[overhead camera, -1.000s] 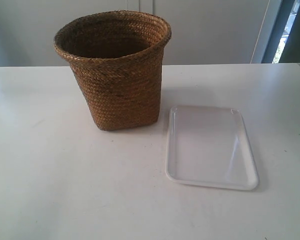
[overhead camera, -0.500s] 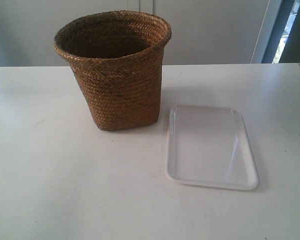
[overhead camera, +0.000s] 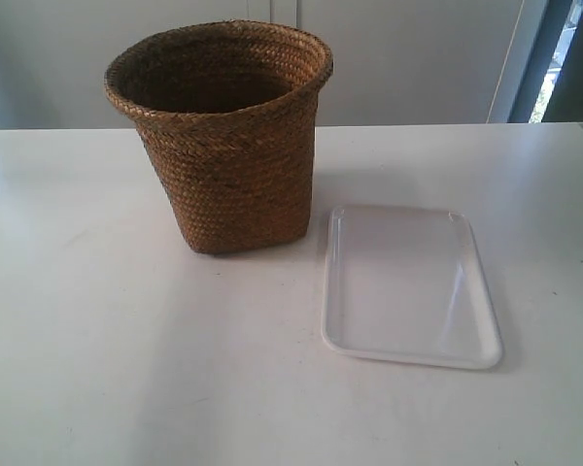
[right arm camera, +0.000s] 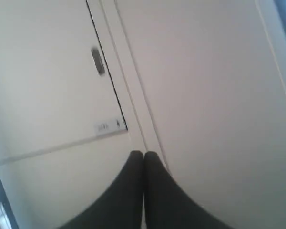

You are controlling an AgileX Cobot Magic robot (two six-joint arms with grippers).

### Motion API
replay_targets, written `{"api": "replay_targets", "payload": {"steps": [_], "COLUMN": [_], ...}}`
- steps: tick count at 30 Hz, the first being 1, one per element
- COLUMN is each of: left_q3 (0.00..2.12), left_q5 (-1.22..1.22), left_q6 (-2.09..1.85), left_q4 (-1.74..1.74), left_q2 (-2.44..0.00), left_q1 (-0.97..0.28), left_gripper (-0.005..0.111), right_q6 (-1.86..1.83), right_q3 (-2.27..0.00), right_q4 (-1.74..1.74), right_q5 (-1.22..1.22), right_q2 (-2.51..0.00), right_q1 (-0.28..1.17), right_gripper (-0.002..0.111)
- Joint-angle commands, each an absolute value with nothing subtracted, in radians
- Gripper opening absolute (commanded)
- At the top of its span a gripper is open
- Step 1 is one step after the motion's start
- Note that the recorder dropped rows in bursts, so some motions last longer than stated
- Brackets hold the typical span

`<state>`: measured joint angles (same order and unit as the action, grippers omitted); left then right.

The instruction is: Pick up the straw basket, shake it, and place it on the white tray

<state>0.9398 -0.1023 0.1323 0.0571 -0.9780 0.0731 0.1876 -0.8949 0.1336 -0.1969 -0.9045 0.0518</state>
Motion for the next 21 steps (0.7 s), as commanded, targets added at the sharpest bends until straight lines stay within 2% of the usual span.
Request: {"api": "replay_targets", "payload": {"steps": [1,9,21], "left_q3": [1.096,1.326,1.825], "left_q5": [0.173,0.418,0.788], "left_q6": [0.072,0.072,-0.128], "left_q4": [0.051,0.073,0.381], "left_q2": [-1.142,-1.372,-1.731], "left_q1": [0.067,0.067,0.067], "left_gripper": [0.0,0.0,0.0], "right_q6": [0.109,0.044,-0.11], "right_q3": [-1.148,-1.534,-1.791], "right_q4": [0.119,0.131,0.267], "right_q5": [0.096,0.511,0.755], "right_q2": [-1.182,-1.52,-1.759], "right_q1": [0.049,0.049,0.069], "right_gripper": [0.0,0.0,0.0]}}
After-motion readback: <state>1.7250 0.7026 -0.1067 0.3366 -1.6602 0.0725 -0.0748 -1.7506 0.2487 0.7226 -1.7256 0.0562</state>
